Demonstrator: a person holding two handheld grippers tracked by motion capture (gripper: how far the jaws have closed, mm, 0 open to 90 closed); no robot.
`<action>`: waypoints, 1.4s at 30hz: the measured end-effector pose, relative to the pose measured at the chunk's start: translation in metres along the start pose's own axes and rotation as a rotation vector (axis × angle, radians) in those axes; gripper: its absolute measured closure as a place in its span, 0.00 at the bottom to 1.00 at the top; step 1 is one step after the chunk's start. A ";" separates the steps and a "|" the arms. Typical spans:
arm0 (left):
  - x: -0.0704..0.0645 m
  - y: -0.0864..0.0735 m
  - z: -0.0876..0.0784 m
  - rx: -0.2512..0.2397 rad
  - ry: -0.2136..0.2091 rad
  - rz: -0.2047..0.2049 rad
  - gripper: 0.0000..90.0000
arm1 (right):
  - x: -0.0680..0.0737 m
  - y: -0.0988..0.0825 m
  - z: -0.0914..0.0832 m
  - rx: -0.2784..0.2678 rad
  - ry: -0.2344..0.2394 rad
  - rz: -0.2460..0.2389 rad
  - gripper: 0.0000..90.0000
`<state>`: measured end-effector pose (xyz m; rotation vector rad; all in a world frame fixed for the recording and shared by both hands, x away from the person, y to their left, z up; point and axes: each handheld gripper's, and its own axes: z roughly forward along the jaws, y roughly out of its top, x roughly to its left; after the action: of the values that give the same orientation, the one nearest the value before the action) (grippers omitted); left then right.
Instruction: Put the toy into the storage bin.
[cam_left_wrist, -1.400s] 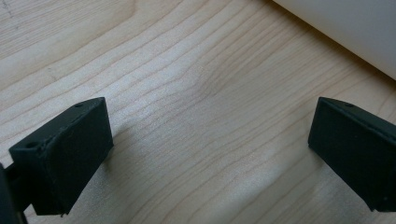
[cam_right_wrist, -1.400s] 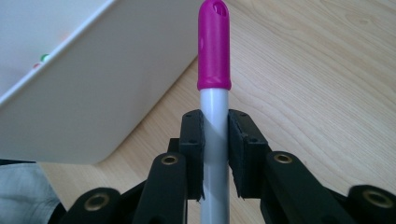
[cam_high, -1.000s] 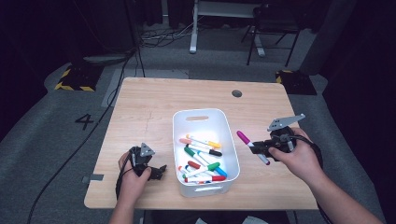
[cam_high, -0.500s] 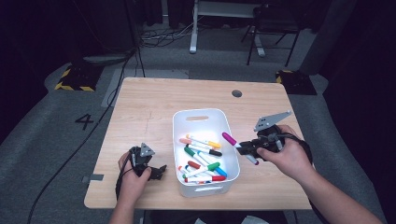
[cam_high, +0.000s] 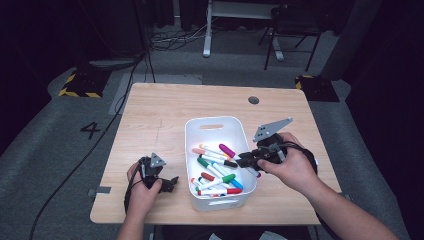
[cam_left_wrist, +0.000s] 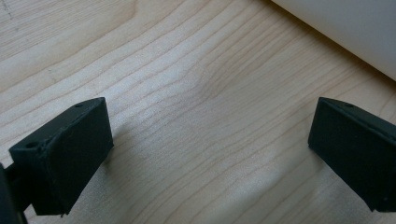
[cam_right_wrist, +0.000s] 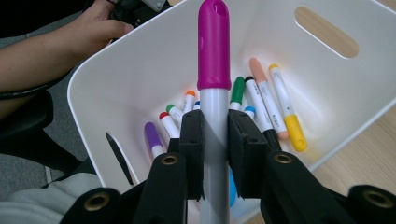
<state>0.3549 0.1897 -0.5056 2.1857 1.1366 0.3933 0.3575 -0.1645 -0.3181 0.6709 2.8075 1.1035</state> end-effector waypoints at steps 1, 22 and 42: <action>0.001 0.000 0.000 -0.003 0.014 0.008 0.00 | 0.002 0.002 0.003 -0.001 0.005 -0.009 0.86; 0.001 0.001 0.000 -0.002 0.011 0.007 0.00 | 0.013 -0.005 0.032 0.089 0.052 -0.054 0.86; 0.001 0.001 0.000 -0.003 0.014 0.006 0.00 | 0.019 -0.012 0.064 0.183 0.075 -0.114 0.86</action>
<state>0.3556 0.1899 -0.5053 2.1880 1.1363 0.4134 0.3492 -0.1236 -0.3711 0.4835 2.9944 0.8784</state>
